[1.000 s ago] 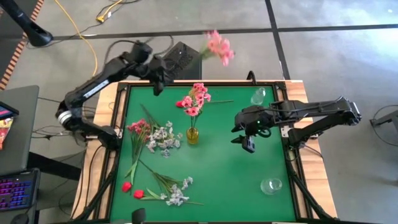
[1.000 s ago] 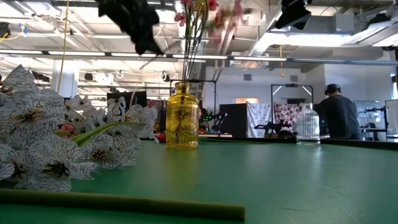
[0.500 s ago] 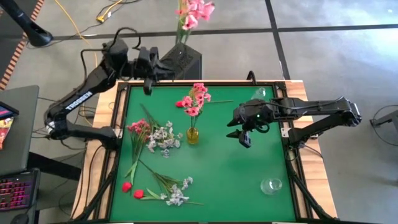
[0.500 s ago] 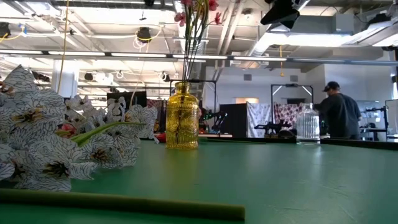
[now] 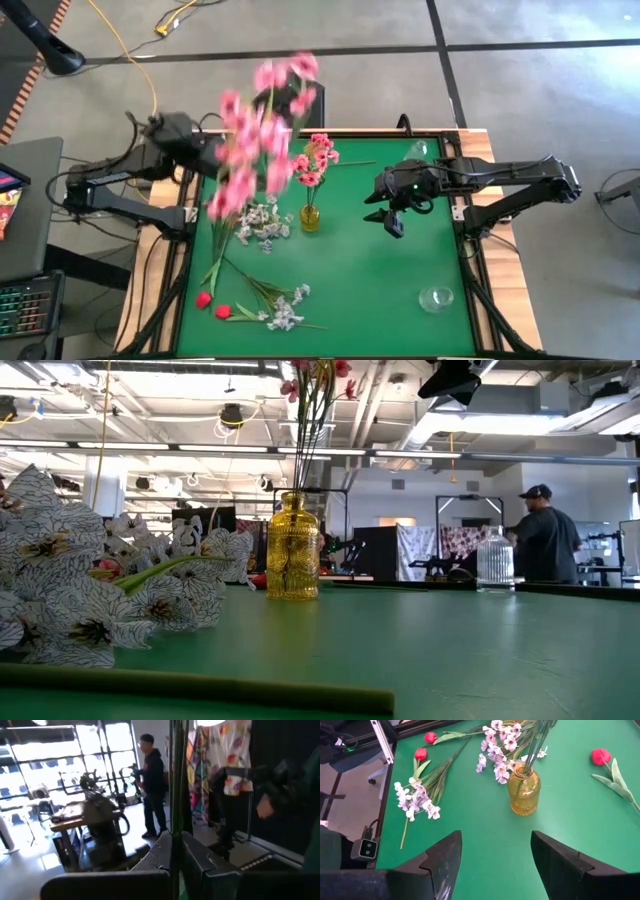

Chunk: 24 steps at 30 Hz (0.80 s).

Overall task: Sort flowers into vase by color
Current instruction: Put the pink flowers into the yellow vase

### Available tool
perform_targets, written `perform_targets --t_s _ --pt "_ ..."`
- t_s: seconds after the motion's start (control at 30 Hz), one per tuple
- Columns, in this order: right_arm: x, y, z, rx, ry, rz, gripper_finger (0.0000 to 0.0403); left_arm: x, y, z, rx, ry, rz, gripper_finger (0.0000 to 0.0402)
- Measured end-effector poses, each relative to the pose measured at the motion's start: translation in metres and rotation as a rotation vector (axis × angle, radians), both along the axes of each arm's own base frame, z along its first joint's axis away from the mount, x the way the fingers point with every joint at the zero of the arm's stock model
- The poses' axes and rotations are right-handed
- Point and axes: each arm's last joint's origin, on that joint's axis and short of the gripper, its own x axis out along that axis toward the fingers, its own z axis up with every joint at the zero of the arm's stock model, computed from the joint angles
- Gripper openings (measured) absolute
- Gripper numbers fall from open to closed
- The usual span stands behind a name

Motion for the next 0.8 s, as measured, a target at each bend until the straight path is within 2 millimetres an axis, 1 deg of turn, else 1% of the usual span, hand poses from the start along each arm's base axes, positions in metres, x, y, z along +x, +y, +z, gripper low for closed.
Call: perform_targets --t_s 0.17,0.27,0.4,0.6,0.73,0.8 --pt "0.000 0.004 0.000 0.002 0.000 0.017 0.0265 0.013 -0.022 -0.027 -0.031 0.062 -0.007 0.0000" --pt "0.000 0.007 0.000 0.001 0.000 0.033 0.0265 0.018 -0.033 -0.044 -0.035 0.049 -0.054 0.0000" --pt "-0.001 0.011 0.000 0.001 0.000 0.047 0.0265 0.022 -0.043 -0.065 0.010 0.029 -0.142 0.0000" --pt "0.001 0.014 0.003 0.008 -0.034 0.064 0.0265 0.027 -0.047 -0.098 0.020 0.043 -0.147 0.0000" --pt "0.003 0.024 0.008 0.025 -0.096 0.123 0.0265 0.028 -0.046 -0.118 0.000 0.076 -0.119 0.0000" --pt "0.005 0.030 0.011 0.001 -0.148 0.168 0.0265 0.028 -0.046 -0.126 -0.001 0.095 -0.111 0.0000"
